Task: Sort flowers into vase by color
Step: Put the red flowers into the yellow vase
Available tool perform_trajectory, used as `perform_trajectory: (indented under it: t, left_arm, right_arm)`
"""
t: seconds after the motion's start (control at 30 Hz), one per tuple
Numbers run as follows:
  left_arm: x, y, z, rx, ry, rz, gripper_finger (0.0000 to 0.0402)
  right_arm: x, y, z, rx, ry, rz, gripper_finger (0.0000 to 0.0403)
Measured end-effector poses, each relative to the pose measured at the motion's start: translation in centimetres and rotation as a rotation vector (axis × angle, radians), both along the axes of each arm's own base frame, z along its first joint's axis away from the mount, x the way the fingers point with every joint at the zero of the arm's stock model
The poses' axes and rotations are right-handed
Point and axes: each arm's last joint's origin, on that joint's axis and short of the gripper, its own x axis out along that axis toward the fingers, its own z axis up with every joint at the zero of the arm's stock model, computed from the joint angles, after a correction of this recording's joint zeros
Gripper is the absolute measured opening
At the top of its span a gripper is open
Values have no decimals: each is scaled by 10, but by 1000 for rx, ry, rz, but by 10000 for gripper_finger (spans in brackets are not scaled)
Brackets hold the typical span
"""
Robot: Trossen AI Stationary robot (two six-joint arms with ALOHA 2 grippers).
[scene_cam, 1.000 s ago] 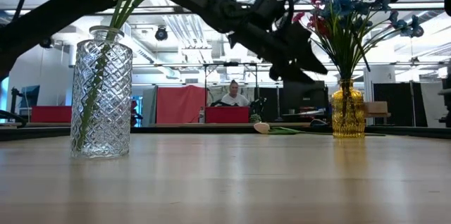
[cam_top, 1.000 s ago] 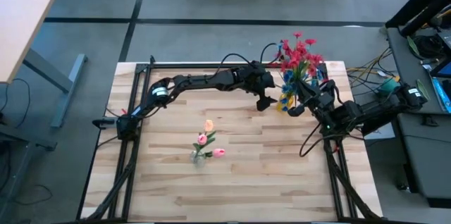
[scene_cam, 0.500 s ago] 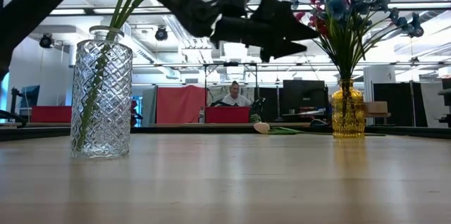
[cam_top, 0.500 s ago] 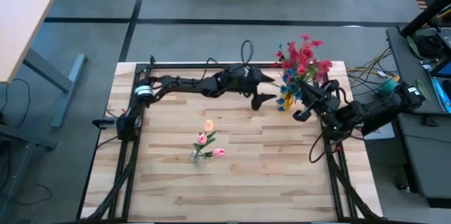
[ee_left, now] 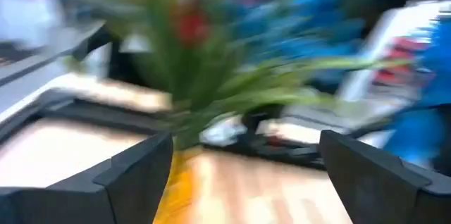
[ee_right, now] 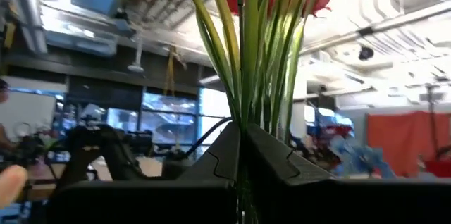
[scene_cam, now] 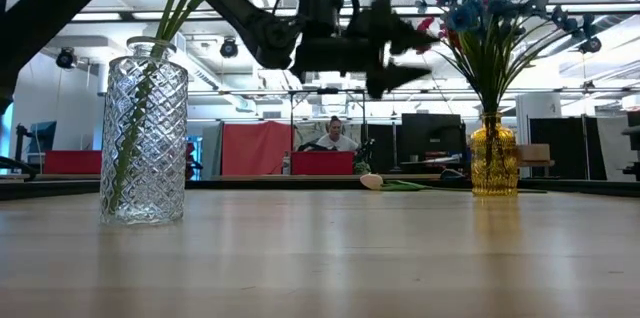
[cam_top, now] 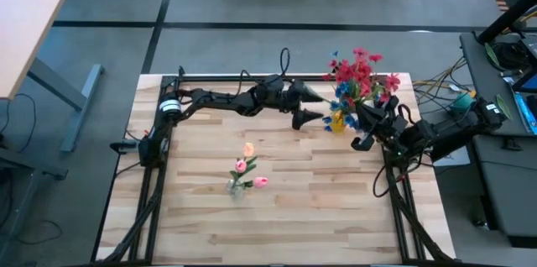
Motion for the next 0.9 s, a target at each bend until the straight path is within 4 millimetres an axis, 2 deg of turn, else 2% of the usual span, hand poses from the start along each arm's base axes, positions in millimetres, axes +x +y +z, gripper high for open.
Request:
perform_trajectory:
  t: [0.13, 0.33, 0.63, 0.9]
  left_arm:
    - [1, -10, 15, 39, -117, -125, 327]
    - [0, -8, 34, 104, -184, -118, 308]
    - [1, -8, 26, 191, -129, -112, 306]
    - [0, -1, 29, 201, -143, -82, 306]
  right_arm:
    - [-1, 1, 2, -54, -11, 29, 13]
    - [-4, 0, 17, -116, -31, -27, 13]
    - [-4, 1, 54, -189, -50, -88, 13]
    - [-8, 2, 96, -260, -130, -30, 13]
